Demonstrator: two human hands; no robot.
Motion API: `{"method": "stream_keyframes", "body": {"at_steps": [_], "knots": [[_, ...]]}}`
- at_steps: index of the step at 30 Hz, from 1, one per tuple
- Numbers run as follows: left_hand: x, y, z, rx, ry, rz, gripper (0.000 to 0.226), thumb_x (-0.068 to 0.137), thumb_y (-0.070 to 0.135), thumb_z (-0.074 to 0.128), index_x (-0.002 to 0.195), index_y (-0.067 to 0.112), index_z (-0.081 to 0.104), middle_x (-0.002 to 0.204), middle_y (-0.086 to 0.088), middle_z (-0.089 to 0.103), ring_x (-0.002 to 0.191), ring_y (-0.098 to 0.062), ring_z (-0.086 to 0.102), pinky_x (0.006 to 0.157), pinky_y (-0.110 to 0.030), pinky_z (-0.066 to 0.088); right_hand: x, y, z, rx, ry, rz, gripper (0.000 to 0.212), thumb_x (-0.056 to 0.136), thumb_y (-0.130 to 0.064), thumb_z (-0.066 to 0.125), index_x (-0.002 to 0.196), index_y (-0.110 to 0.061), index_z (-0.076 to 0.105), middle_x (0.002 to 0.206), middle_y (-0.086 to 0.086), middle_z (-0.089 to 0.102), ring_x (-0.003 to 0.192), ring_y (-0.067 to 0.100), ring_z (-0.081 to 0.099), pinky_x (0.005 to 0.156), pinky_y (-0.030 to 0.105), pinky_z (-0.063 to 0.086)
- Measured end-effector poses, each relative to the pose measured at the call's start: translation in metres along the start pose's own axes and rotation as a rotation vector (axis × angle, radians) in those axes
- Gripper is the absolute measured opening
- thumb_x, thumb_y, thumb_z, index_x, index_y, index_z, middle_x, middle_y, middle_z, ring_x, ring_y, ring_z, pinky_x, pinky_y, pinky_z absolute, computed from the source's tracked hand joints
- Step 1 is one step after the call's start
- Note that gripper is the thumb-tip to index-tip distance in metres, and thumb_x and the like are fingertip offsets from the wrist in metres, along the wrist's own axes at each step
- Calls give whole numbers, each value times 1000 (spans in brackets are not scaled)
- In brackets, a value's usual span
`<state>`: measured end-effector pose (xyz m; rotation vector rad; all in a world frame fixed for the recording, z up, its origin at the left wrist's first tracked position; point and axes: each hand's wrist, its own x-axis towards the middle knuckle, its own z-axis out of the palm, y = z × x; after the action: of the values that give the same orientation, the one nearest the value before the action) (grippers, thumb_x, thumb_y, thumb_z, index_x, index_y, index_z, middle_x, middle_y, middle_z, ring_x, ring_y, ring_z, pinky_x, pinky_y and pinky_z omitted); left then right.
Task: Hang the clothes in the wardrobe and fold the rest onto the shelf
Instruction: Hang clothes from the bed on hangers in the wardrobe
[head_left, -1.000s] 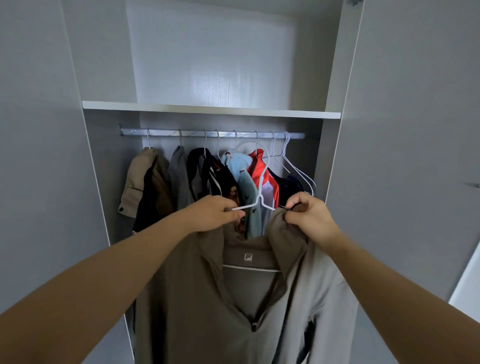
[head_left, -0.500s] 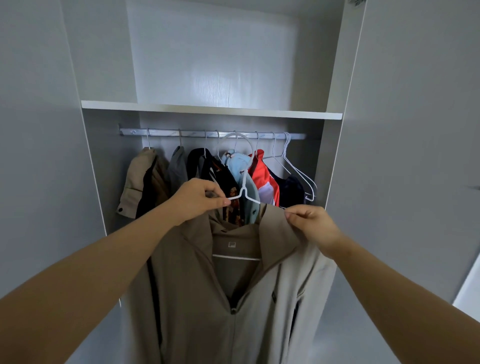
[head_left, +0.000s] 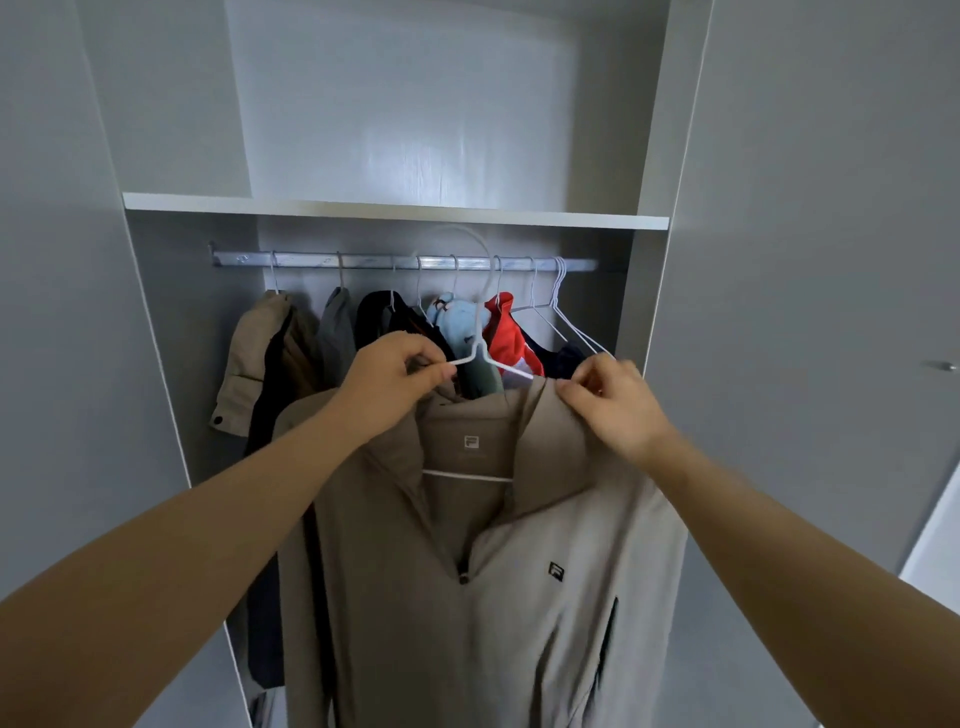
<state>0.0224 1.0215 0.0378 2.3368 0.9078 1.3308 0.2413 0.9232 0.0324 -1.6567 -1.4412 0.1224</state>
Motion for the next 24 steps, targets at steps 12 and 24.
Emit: {"method": "stream_keyframes", "body": {"at_steps": [12, 24], "knots": [[14, 10, 95, -111, -284, -7, 17, 80, 22, 71, 87, 32, 59, 81, 21, 58, 77, 10, 54, 68, 0, 38, -14, 60, -19, 302, -341, 344, 20, 86, -18, 66, 68, -10, 66, 68, 9, 63, 59, 15, 58, 60, 22, 49], [53, -21, 181, -17, -289, -175, 16, 89, 16, 58, 100, 10, 68, 99, -5, 68, 93, -16, 60, 78, -20, 40, -5, 152, -35, 252, -81, 659, 18, 80, -12, 70, 63, -6, 66, 64, 11, 62, 59, 21, 57, 62, 27, 48]]}}
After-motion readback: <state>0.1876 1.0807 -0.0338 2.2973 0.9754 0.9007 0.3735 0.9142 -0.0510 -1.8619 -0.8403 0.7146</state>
